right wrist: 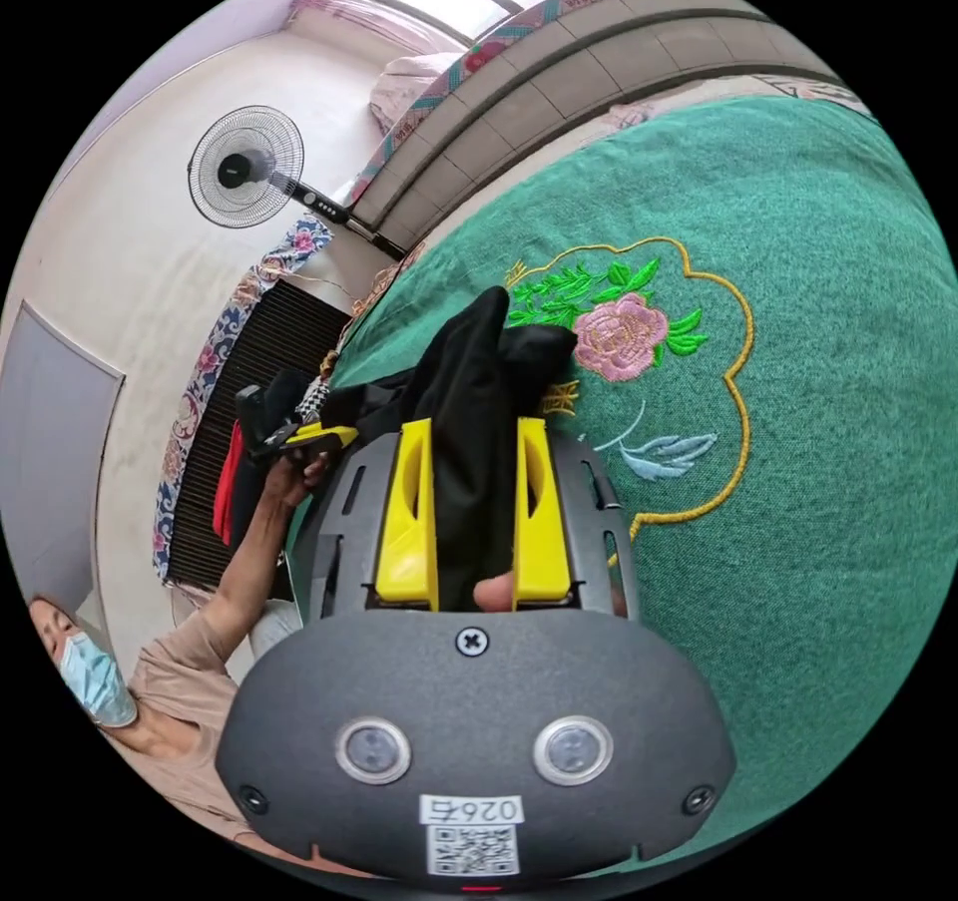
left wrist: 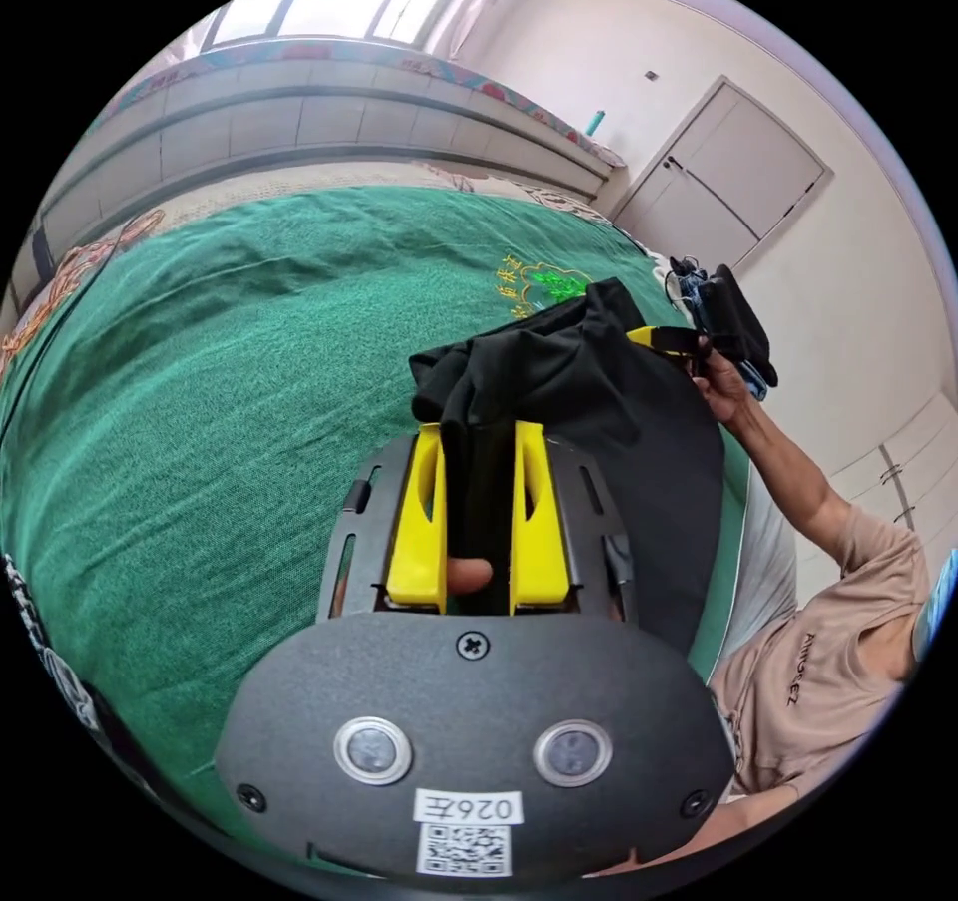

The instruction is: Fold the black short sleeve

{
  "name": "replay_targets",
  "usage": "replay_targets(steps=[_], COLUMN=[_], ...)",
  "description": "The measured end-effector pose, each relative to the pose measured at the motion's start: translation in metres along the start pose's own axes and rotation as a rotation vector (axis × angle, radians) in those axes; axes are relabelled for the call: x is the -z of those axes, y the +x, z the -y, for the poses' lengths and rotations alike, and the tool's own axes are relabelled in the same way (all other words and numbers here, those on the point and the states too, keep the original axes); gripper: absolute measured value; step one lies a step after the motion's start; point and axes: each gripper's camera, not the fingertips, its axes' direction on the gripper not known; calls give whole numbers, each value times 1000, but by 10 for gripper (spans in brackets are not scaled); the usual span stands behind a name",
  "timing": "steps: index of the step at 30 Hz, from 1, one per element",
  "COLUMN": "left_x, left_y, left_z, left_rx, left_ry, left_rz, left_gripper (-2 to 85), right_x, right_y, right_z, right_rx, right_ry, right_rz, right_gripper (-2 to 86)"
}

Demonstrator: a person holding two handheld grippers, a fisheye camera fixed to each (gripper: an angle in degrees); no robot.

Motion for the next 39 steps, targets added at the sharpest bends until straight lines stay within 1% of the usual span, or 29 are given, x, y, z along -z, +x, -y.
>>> replay_targets(steps=[1,3,4,5,6,8,9,11,13,17,19,20,22,23,25,26,27,28,29,30,31,32,33,34,35,36,37,38,39], left_x=[9,26,40,48,67,100,124,165,221,292,331,339,365,370,378,377,375,370,367,360,350,343,326,304,290,258,220,198,149], left_y=[10,30,44,50,62,80,93,120,167,249,306,320,380,395,457,473,502,530,545,574,605,622,656,694,714,754,791,809,840], left_z=[6,13,15,17,21,24,25,22,12,5,17,22,52,63,117,135,172,213,234,278,322,346,391,435,457,501,545,567,610], left_rx=[-31,-105,-158,-176,-194,-201,-193,-192,-210,-261,-290,-299,-357,-375,-468,-495,-542,-590,-614,-655,-699,-725,-770,-817,-840,-889,-924,-937,-934], left_ry=[10,31,53,63,85,141,184,258,369,478,531,541,566,570,568,560,542,525,516,502,487,480,471,457,448,421,377,348,278], left_rz=[31,101,134,140,140,132,123,124,154,267,356,377,478,501,586,600,610,602,591,558,518,498,457,423,407,374,328,301,253], left_gripper=[70,63,61,60,60,59,59,58,57,57,57,57,57,57,57,57,57,57,57,57,56,56,56,56,57,58,60,62,65], right_x=[-4,3,10,18,22,41,45,63,80,138,167,189,228,256,302,333,350,385,424,444,487,530,553,599,643,665,708,749,767], right_y=[-11,-45,-78,-119,-142,-238,-262,-350,-400,-470,-485,-490,-487,-479,-458,-439,-428,-403,-376,-362,-331,-299,-281,-242,-197,-173,-119,-56,-22], right_z=[-5,-23,-40,-62,-74,-129,-144,-204,-246,-311,-322,-323,-320,-315,-304,-296,-291,-281,-269,-264,-253,-244,-239,-231,-223,-219,-211,-204,-201], right_rx=[2,55,119,200,243,426,470,627,701,732,723,712,691,678,643,613,596,558,520,501,465,424,401,348,288,254,170,66,10], right_ry=[-2,68,114,157,178,253,269,321,363,463,495,515,548,572,617,650,666,696,726,739,768,800,816,849,881,893,915,941,955], right_rz=[7,-30,-80,-145,-180,-326,-366,-514,-570,-566,-547,-530,-496,-475,-456,-450,-450,-454,-465,-473,-489,-509,-520,-539,-558,-571,-601,-626,-639], right_gripper=[52,32,25,22,21,19,18,17,17,17,17,16,16,17,17,16,16,16,16,16,16,16,16,16,16,17,17,18,18])
